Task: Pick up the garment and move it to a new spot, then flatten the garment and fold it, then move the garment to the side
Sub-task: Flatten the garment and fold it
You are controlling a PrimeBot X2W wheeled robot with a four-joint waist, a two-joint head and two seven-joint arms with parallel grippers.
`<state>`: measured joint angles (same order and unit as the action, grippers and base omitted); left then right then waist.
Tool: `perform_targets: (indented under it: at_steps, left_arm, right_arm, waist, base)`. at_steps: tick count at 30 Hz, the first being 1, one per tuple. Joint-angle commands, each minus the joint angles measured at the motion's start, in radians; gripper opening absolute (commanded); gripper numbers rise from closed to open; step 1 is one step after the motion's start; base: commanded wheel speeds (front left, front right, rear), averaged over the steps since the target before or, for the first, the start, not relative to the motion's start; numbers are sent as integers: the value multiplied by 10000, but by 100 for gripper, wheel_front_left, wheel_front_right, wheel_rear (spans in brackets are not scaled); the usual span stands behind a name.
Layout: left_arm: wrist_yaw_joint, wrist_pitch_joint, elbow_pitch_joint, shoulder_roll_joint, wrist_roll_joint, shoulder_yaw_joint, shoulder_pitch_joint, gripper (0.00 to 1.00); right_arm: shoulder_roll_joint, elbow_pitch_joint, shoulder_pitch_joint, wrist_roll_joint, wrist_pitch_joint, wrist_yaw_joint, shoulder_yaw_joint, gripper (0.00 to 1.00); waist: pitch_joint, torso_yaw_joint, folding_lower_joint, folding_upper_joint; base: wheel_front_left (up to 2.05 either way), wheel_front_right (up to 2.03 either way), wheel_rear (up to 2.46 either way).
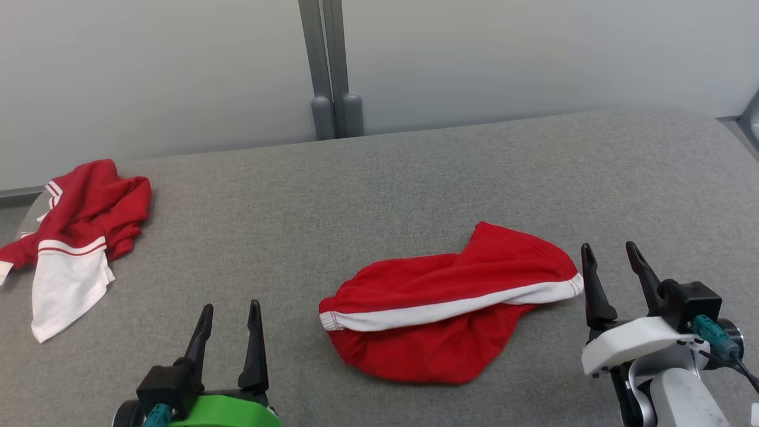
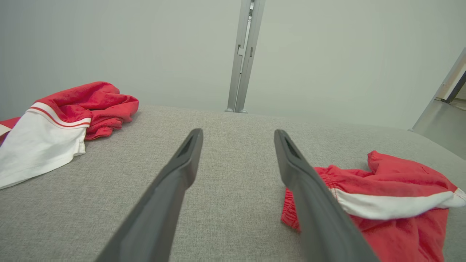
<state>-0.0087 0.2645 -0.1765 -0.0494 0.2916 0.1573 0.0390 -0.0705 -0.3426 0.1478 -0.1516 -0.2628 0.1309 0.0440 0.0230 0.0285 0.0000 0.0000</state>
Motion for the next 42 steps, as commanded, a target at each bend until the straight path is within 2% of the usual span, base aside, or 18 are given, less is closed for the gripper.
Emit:
perform_targets:
  at_steps: [1,8,24,28,33,42]
  left_arm:
    - [60,-2,25,-20,23,-7,146,100]
    - [150,-2,-61,-20,79,-83,427,100]
    - [58,-2,-187,-20,22,28,491,100]
    - [-230,-3,-455,-20,46,329,449,100]
    - [-680,-3,-1139,-23,668,946,119,100]
    - [-983,-210,-1997,-24,1917,1802,-730,100]
  right_arm:
    - [61,332,-313,114,-27,-3,-46,100]
    - [166,1099,-999,153,-28,-3,-101,100]
    - [196,1028,-1102,16,-30,-3,-224,100]
    - [193,992,-1090,35,-30,-3,-251,100]
    - [194,883,-1013,34,-30,-3,-234,100]
    - [193,783,-884,83,-30,-3,-292,100]
  waist:
    - [99,-2,0,0]
    - [301,-96,0,0]
    - [318,-209,0,0]
    - [286,-177,0,0]
    - [211,-95,0,0]
    - [36,229,0,0]
  base:
    - [0,0,0]
    - [0,0,0]
    - [0,0,0]
    - [0,0,0]
    - [0,0,0]
    - [0,0,0]
